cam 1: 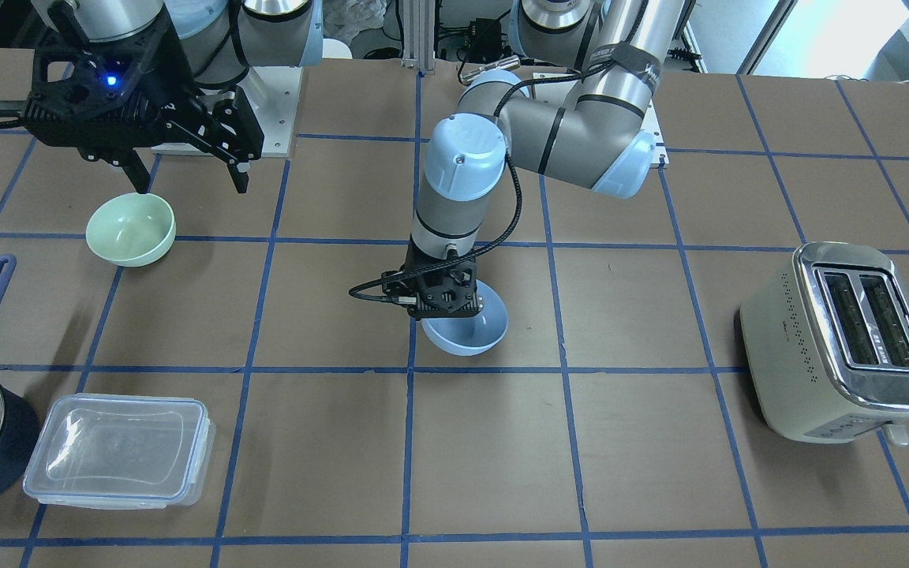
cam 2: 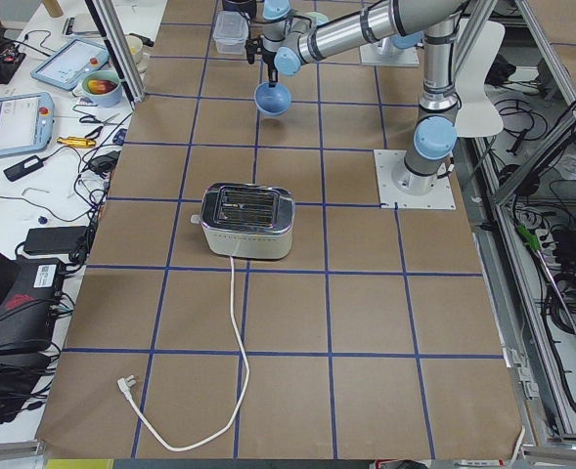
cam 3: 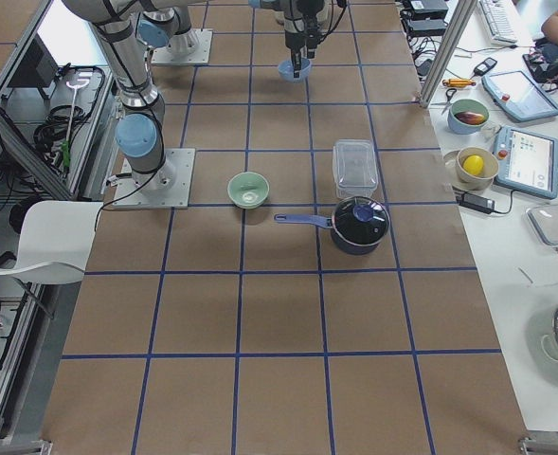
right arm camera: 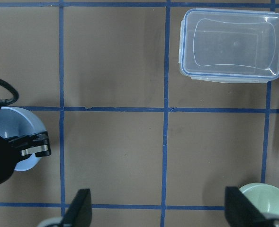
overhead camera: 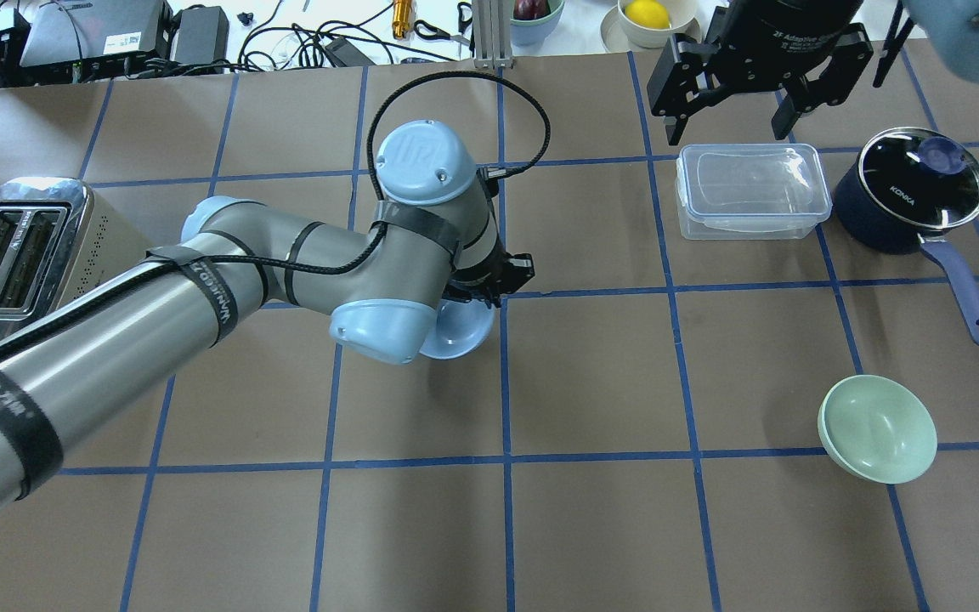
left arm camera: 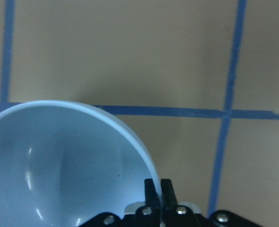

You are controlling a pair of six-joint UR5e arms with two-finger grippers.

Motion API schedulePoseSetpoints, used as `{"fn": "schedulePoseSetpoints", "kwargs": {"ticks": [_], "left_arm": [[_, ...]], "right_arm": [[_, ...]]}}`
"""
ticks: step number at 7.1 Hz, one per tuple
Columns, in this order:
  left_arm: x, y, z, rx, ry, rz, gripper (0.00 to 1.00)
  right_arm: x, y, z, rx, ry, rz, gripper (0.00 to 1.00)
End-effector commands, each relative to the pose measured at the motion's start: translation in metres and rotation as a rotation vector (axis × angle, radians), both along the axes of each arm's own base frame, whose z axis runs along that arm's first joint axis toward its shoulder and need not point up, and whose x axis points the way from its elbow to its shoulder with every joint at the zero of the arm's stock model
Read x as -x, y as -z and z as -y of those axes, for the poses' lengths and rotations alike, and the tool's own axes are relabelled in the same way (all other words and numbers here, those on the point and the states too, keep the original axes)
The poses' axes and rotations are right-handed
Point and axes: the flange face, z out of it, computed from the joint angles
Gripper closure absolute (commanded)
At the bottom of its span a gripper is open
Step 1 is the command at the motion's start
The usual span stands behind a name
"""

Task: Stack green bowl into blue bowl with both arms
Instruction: 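Grasp the blue bowl rim and carry it toward the table center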

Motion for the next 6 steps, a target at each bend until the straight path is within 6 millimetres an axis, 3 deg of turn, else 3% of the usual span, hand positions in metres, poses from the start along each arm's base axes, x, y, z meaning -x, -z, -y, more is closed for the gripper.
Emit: {"fn": "schedulePoseSetpoints", "kwargs": {"ticks": [1, 2, 3, 4, 5, 6], "left_arm": [[0.031, 0.019, -0.006, -0.01, -0.012, -0.011, 1.0], [0.033, 0.026, -0.004, -0.011, -0.013, -0.011, 0.89], [0.034, 0.013, -0.002, 0.048, 0.037, -0.026, 0.05], [0.012, -0.022, 0.014, 0.146, 0.138, -0.043, 0.0], [-0.032, -0.056, 0.032, 0.192, 0.127, -0.037, 0.0], [-0.09, -0.08, 0.042, 0.136, 0.179, -0.019, 0.0]], "right_arm": [[0.0, -0.001, 0.0, 0.002, -0.001, 0.0, 0.0], [0.0, 0.0, 0.0, 0.0, -0.001, 0.002, 0.0], [0.0, -0.001, 0.0, 0.0, 0.0, -0.001, 0.0], [0.0, 0.0, 0.0, -0.001, 0.0, -0.003, 0.0], [0.0, 0.001, 0.0, -0.004, 0.0, -0.005, 0.0], [0.002, 0.003, 0.0, -0.008, 0.0, -0.01, 0.0]]}}
